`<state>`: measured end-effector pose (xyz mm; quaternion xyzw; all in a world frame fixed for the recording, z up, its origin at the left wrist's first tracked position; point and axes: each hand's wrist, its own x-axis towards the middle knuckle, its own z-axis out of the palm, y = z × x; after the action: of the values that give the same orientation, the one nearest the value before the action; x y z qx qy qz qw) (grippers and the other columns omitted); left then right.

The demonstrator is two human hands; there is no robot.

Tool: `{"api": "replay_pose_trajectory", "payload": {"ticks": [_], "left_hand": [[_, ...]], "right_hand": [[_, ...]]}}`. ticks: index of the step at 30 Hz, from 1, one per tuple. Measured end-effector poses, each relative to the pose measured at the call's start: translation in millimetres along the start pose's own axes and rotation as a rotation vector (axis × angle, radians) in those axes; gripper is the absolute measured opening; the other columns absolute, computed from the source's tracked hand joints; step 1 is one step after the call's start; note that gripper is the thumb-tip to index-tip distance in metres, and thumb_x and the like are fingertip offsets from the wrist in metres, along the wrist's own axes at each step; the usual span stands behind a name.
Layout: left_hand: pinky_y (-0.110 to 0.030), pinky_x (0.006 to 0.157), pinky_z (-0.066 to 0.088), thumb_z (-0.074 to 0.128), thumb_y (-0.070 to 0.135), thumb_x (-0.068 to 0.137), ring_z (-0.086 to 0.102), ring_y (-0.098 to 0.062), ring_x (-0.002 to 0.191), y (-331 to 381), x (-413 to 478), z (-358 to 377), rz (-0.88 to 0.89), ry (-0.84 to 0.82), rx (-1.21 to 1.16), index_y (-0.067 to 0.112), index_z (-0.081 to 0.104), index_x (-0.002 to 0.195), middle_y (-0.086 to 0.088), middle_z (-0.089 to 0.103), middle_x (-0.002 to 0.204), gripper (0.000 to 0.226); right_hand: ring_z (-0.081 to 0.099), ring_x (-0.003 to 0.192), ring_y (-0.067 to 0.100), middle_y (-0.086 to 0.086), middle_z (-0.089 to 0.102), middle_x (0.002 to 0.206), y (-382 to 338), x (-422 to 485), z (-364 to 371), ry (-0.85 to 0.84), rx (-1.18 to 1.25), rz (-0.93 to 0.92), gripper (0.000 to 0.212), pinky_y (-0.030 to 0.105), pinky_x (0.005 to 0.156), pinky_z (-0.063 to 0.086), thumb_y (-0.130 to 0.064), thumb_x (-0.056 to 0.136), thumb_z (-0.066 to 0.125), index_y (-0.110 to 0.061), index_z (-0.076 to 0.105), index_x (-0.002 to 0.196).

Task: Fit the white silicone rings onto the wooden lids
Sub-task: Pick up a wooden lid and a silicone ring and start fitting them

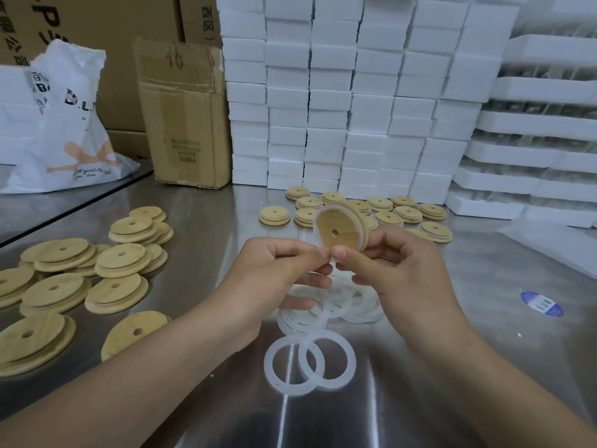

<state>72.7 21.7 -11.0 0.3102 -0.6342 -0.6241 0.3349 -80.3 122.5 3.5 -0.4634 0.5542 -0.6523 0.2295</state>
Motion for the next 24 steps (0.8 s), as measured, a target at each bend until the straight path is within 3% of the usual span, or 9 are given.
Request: {"api": "replay_pose_trajectory", "payload": {"ticks": [3, 9, 14, 19, 21, 24], "left_hand": [[-0.025, 0.064, 0.059, 0.082, 0.032, 0.094, 0.080, -0.012, 0.087, 3.5, 3.2, -3.1, 0.049, 0.005, 0.068, 0.022, 0.086, 0.087, -0.002, 0.083, 0.091, 0.013], [-0.021, 0.063, 0.060, 0.082, 0.030, 0.094, 0.081, -0.011, 0.086, 10.7, 6.6, -7.0, 0.101, -0.021, 0.151, 0.018, 0.084, 0.090, -0.001, 0.083, 0.090, 0.013], [-0.022, 0.063, 0.059, 0.080, 0.029, 0.095, 0.080, -0.010, 0.086, 17.0, 6.5, -15.7, 0.074, -0.010, 0.044, 0.016, 0.085, 0.091, -0.002, 0.083, 0.094, 0.014], [-0.023, 0.064, 0.058, 0.080, 0.030, 0.095, 0.078, -0.011, 0.085, 14.9, 3.3, -17.1, 0.072, -0.023, 0.014, 0.020, 0.085, 0.092, -0.004, 0.082, 0.096, 0.012], [-0.025, 0.064, 0.059, 0.081, 0.028, 0.094, 0.078, -0.011, 0.085, 13.0, 3.3, -14.6, 0.068, -0.020, 0.008, 0.021, 0.084, 0.090, -0.003, 0.082, 0.095, 0.009], [-0.026, 0.062, 0.059, 0.084, 0.025, 0.092, 0.078, -0.013, 0.083, 11.2, 4.9, -13.3, 0.067, 0.006, -0.042, 0.021, 0.082, 0.089, -0.002, 0.081, 0.093, 0.005]], "right_hand": [[0.079, 0.077, 0.017, 0.005, 0.080, 0.078, 0.0, 2.7, -2.3, 0.041, 0.017, 0.024, 0.014, 0.016, 0.063, 0.056, -0.020, 0.081, 0.089, -0.014, 0.075, 0.080], [0.080, 0.081, 0.013, 0.003, 0.082, 0.083, -3.1, 2.7, -3.4, 0.088, 0.039, 0.082, 0.036, 0.030, 0.072, 0.048, -0.041, 0.070, 0.086, -0.013, 0.077, 0.090], [0.080, 0.077, 0.014, 0.005, 0.080, 0.080, -7.2, 4.8, 0.3, 0.034, 0.035, 0.100, 0.025, 0.031, 0.069, 0.043, -0.041, 0.067, 0.086, -0.020, 0.075, 0.077], [0.079, 0.075, 0.014, 0.008, 0.081, 0.083, -6.6, 5.0, -2.3, -0.012, -0.037, 0.088, 0.040, 0.035, 0.074, 0.047, -0.043, 0.066, 0.084, -0.014, 0.080, 0.092], [0.080, 0.074, 0.016, 0.008, 0.081, 0.082, -4.0, 5.1, -5.3, -0.024, -0.058, 0.075, 0.033, 0.033, 0.074, 0.049, -0.042, 0.068, 0.084, -0.017, 0.080, 0.090], [0.079, 0.072, 0.016, 0.007, 0.080, 0.077, -2.5, 6.6, -8.1, -0.060, -0.071, 0.050, 0.008, 0.017, 0.064, 0.051, -0.029, 0.078, 0.086, -0.025, 0.081, 0.083]]}}
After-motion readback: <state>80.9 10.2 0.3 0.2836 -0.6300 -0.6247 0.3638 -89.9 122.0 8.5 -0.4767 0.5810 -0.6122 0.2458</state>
